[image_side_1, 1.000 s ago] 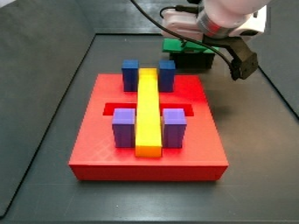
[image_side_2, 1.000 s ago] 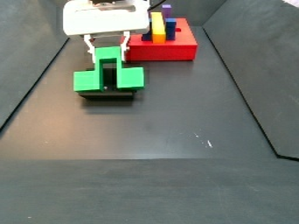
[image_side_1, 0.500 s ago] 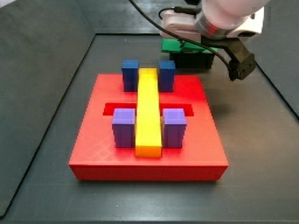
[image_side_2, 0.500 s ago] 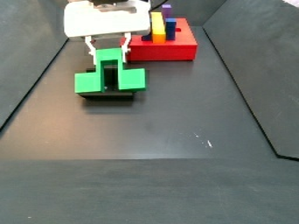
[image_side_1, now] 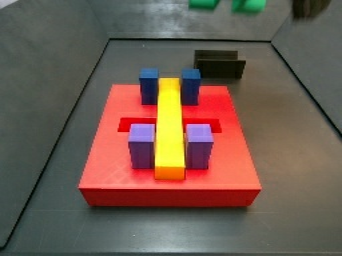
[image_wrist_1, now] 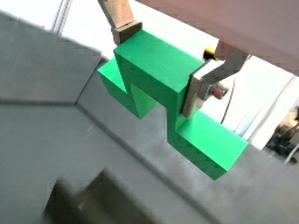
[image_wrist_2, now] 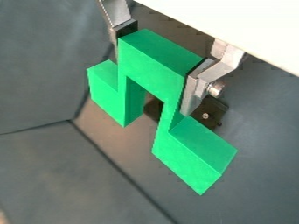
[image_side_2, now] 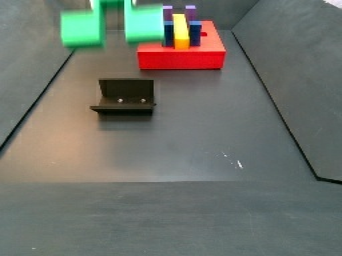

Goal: Pick up the green object. Move up. Place the green object on the fixture. Regrasp the green object. Move to above the board. Insert the green object.
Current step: Move to above the board.

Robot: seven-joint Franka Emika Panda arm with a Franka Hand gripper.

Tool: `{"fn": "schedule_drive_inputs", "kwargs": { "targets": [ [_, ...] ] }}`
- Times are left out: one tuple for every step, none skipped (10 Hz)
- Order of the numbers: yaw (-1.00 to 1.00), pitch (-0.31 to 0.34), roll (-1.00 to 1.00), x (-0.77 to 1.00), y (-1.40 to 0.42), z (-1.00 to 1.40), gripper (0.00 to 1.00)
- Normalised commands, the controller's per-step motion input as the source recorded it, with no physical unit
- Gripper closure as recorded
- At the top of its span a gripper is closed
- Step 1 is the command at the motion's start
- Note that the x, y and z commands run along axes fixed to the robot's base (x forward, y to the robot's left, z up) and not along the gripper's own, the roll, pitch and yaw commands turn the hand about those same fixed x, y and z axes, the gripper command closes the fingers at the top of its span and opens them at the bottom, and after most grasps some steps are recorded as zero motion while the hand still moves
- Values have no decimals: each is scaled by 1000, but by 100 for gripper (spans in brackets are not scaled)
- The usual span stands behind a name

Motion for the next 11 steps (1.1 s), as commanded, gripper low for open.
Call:
{"fn": "schedule_drive_inputs", "kwargs": {
  "targets": [
    [-19,34,-11,0,-3,1400,100],
    [-16,56,-7,12,-13,866,100],
    [-12,83,0,32,-15,383,100],
    [-1,99,3,49,-19,170,100],
    [42,33,-1000,-949,-1400,278,100],
    [46,15,-1000,-977,-1400,291,100],
    [57,-10,-1000,-1052,-1400,288,100],
    [61,-16,-1000,-1074,-1400,269,100],
    [60,-31,-1000,-1070,-1400,270,100],
    [61,-44,-1000,-1109,-1400,273,100],
    [62,-72,-1000,-505,-581,110,100]
  ]
}}
